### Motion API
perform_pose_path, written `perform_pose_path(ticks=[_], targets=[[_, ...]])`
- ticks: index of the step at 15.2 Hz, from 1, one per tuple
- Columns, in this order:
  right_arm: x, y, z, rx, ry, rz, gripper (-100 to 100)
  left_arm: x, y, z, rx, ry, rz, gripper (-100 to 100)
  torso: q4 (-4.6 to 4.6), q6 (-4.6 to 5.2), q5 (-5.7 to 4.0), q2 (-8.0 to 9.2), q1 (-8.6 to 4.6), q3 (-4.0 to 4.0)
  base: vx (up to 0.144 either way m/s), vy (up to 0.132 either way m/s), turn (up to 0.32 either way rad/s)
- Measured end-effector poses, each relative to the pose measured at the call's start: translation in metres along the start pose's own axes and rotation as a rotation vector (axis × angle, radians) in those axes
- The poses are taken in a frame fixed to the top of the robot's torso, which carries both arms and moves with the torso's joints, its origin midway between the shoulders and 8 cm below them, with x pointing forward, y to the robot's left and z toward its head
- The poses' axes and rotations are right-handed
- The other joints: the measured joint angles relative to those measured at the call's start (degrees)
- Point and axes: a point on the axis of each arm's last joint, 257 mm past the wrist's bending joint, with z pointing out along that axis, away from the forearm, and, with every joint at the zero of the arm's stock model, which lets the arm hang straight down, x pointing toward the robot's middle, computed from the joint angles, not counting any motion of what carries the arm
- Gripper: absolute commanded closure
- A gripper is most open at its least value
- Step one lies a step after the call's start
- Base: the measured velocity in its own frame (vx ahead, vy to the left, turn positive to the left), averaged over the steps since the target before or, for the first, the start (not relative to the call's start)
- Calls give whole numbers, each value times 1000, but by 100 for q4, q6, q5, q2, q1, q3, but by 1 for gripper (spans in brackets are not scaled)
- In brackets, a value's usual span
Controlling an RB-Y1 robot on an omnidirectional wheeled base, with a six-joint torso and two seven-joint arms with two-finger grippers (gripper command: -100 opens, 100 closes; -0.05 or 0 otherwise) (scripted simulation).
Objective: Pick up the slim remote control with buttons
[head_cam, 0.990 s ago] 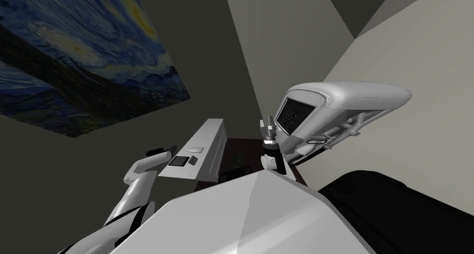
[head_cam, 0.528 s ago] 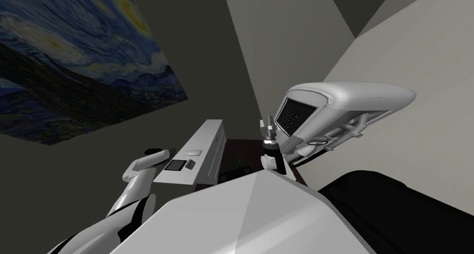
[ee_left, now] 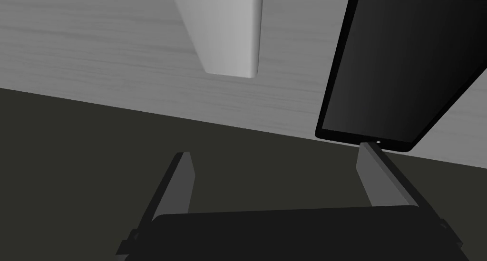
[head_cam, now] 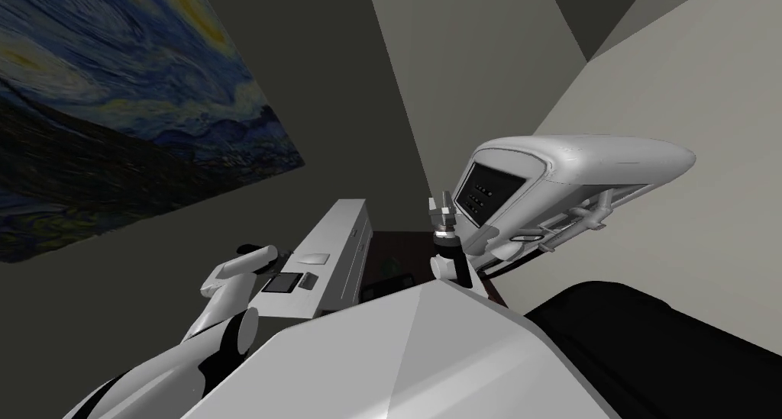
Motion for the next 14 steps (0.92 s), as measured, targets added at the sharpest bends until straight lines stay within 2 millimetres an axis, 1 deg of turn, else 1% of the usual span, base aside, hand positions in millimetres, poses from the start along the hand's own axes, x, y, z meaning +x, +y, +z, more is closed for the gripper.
perform_pose_path(ticks=[4, 8, 14], targets=[[0, 0, 0, 0, 0, 0, 0, 14, 13, 4, -63, 80, -2, -100, -1, 2, 0, -8, 2, -4, 66, 2, -34], [0, 0, 0, 0, 0, 0, 0, 30, 27, 2, -116, 156, -3, -100, 0, 2, -1, -6, -1, -3, 67, -3, -32], [0, 0, 0, 0, 0, 0, 0, 63, 46, 0, -188, 283, 3, -100, -1, 0, 1, -4, 1, -2, 66, 1, -30]])
